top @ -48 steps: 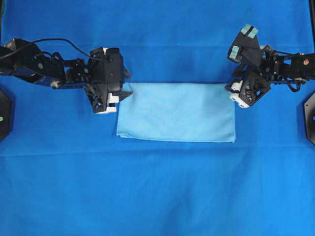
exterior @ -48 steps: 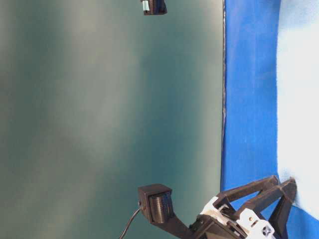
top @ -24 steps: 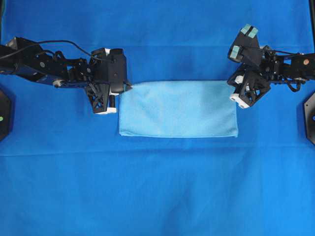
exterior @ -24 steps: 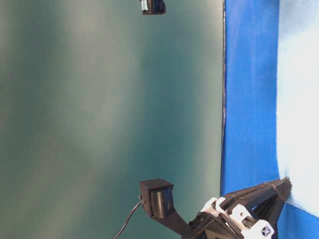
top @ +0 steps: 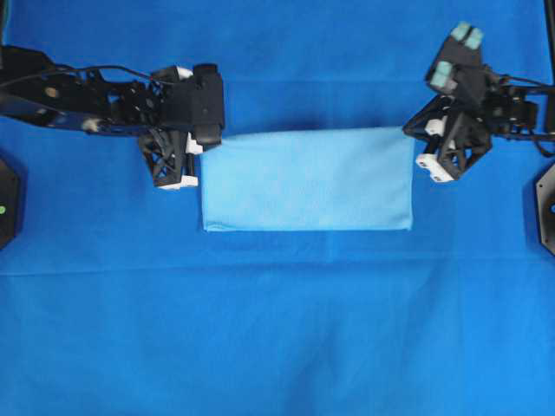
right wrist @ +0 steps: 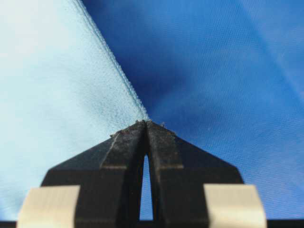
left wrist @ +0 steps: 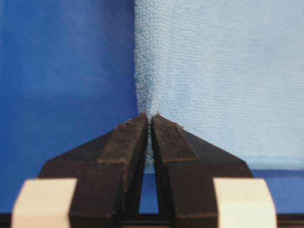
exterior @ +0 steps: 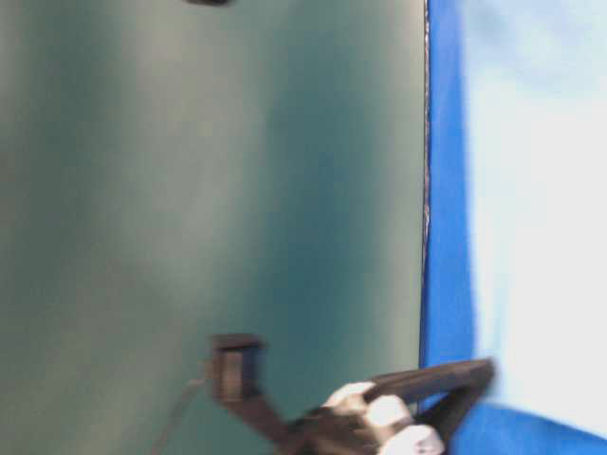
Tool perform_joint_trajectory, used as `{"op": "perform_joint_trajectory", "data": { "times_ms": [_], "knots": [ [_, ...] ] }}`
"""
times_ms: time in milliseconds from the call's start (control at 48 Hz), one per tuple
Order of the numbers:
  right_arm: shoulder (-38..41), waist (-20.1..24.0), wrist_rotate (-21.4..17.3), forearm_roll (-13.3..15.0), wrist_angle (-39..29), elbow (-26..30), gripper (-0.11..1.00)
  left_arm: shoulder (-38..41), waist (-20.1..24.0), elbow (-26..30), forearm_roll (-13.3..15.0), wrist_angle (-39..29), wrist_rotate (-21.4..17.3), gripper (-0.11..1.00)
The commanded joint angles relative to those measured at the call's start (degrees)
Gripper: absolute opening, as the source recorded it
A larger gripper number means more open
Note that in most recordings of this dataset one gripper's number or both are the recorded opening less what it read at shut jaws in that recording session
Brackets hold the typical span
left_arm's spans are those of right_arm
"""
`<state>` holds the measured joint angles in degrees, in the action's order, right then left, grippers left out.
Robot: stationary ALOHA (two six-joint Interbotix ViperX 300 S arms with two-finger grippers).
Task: Fold the light blue towel.
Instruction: 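Lift the towel and swing it, rotating it to lie lengthwise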
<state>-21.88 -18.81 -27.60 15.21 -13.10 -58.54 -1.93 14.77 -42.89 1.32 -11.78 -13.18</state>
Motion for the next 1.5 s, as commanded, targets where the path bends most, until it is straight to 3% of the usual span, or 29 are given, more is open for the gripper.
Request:
{"op": "perform_joint_trajectory", "data": {
  "times_ms": [0, 250, 583, 729, 895, 1208, 1333, 1479],
  "knots": [
    [-4.39, 1.32, -0.09, -0.18, -2.64, 1.32, 0.01, -5.62, -1.23, 1.76, 0.00, -2.46, -0.18, 0.03],
    [-11.78, 5.71, -0.18, -0.97, -5.62, 1.76, 0.01, -11.51, -4.66, 2.11, 0.00, -5.45, 0.79, 0.03],
    [-12.22, 5.98, -0.18, -0.88, -5.71, 1.67, 0.01, -15.38, -5.63, 1.76, 0.00, -5.36, 1.76, 0.03],
    [-10.46, 4.22, -0.18, -0.70, -5.45, 2.29, 0.01, -14.85, -8.00, 2.20, 0.00, -4.39, 3.16, 0.03],
    [-6.86, -1.14, 0.26, -0.26, -3.87, 4.04, 0.01, -13.89, -13.45, 2.81, 0.09, 0.35, 4.39, 0.03],
    [2.02, -8.26, 0.79, 6.59, 2.46, 11.43, 0.01, -6.50, -23.12, 9.58, 0.00, 9.93, 3.43, 0.03],
    [6.24, -9.67, 0.88, 9.05, 4.66, 15.73, 0.01, -1.85, -25.05, 14.06, 0.09, 11.16, 0.09, 0.03],
    [10.55, -9.76, 0.88, 10.90, 5.19, 20.57, 0.01, 2.29, -25.22, 18.37, 0.00, 11.25, -0.62, 0.03]
  ]
}}
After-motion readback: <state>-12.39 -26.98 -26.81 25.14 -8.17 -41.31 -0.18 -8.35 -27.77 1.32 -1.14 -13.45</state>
